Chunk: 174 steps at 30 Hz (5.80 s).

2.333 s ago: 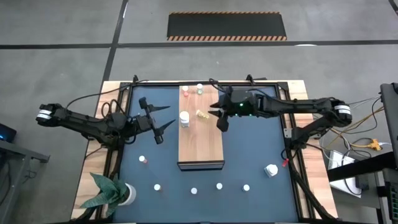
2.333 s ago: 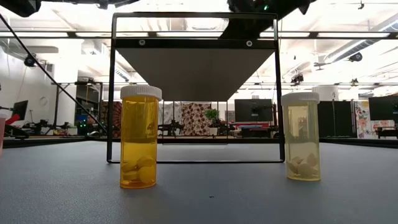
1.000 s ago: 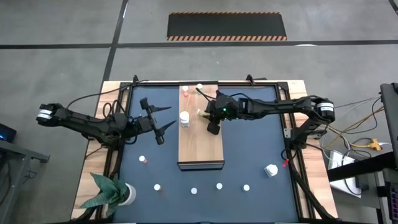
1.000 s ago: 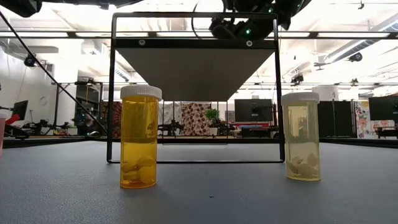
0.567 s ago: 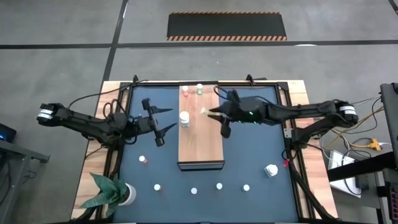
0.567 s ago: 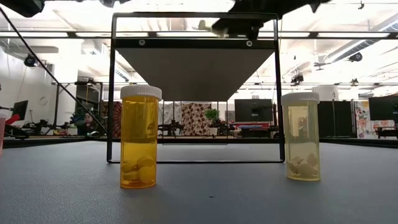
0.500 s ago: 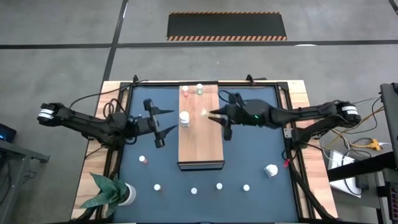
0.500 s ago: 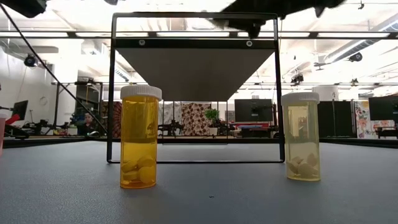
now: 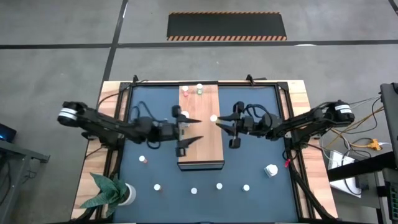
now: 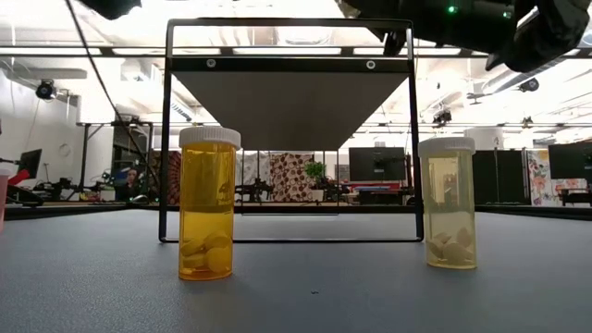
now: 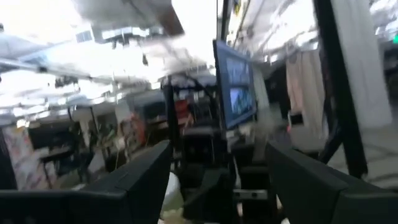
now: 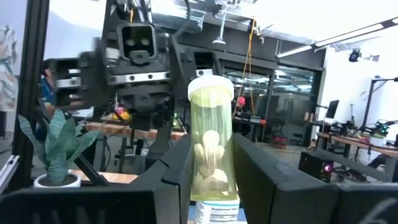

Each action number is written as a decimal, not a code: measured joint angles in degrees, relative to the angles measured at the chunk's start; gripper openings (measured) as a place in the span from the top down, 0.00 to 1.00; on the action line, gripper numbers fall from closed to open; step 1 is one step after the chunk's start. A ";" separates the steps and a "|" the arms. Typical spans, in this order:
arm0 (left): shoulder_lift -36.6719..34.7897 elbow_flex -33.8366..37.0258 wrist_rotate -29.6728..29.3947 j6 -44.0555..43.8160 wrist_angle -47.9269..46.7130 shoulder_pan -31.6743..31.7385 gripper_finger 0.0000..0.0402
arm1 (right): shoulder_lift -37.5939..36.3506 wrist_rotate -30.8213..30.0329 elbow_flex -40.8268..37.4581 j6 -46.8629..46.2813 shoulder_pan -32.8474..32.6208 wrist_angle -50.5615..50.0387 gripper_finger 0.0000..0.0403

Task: Pick and place medicine bottles onto shelf by color
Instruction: Put the yellow pill bottle on the shelf

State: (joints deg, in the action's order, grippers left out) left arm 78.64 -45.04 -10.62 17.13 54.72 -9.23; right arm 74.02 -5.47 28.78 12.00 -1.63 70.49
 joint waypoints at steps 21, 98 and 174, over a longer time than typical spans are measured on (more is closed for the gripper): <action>7.80 -10.72 -13.80 -0.45 -14.69 1.95 0.39 | -0.09 0.02 -0.44 0.05 -0.52 -1.22 0.78; -17.61 -9.40 -3.18 2.61 -64.09 23.25 0.74 | -10.39 -8.07 -0.68 -10.26 -0.48 -24.03 0.48; -7.18 -7.04 22.32 4.16 -63.68 37.31 0.70 | -10.14 -8.05 -0.70 -11.44 -0.50 -27.02 0.48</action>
State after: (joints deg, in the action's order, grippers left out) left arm 71.46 -52.09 11.70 21.29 -8.96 28.08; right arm 63.88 -13.52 28.08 0.56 -2.13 43.46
